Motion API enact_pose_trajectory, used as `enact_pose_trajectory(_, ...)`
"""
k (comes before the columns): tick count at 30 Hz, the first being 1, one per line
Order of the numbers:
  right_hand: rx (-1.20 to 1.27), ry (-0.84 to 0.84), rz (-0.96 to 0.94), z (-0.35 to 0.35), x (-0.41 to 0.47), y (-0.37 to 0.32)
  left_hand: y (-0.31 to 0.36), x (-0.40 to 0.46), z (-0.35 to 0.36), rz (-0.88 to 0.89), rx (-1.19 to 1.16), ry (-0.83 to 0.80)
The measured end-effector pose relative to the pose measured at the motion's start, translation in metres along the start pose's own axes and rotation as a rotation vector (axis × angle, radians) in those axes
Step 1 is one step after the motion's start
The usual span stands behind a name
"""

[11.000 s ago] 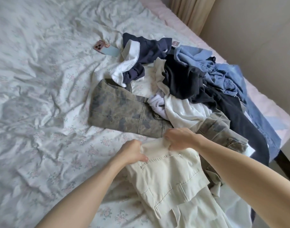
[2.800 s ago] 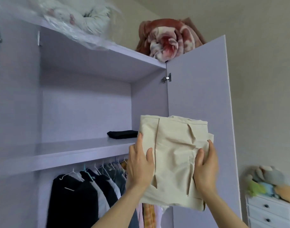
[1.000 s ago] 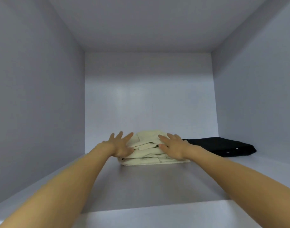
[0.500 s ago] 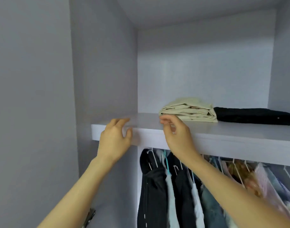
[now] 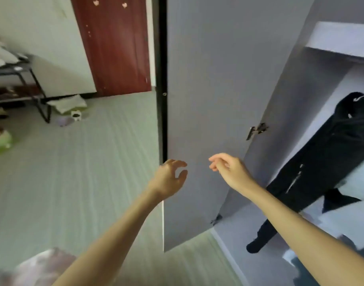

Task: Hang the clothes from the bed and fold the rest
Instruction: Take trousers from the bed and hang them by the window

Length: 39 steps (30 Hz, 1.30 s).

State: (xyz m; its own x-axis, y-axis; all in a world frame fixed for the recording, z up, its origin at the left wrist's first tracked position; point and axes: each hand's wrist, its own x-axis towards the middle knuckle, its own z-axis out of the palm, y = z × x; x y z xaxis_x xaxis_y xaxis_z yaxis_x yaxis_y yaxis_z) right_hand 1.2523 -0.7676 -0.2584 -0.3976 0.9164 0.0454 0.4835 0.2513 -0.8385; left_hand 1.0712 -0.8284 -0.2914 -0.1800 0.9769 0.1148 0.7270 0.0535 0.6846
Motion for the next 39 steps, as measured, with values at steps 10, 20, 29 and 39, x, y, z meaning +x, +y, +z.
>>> enact_pose_trajectory(10,0.023,-0.636,-0.084,0.324,0.063,-0.117,-0.248,-0.093,-0.188,-0.535,0.133,0.275)
enact_pose_trajectory(20,-0.048,-0.879,-0.097,0.507,0.153,-0.199,-0.381,-0.123,-0.293,-0.821,0.096,0.537)
enact_pose_trajectory(29,-0.069,-1.127,-0.221,0.663,0.277,-0.287,-0.491,-0.085,-0.385,-1.096,0.086,0.797)
enact_pose_trajectory(39,-0.15,-1.468,-0.479,0.837,0.255,-0.413,-0.549,-0.132,-0.466,-1.35,0.105,1.129)
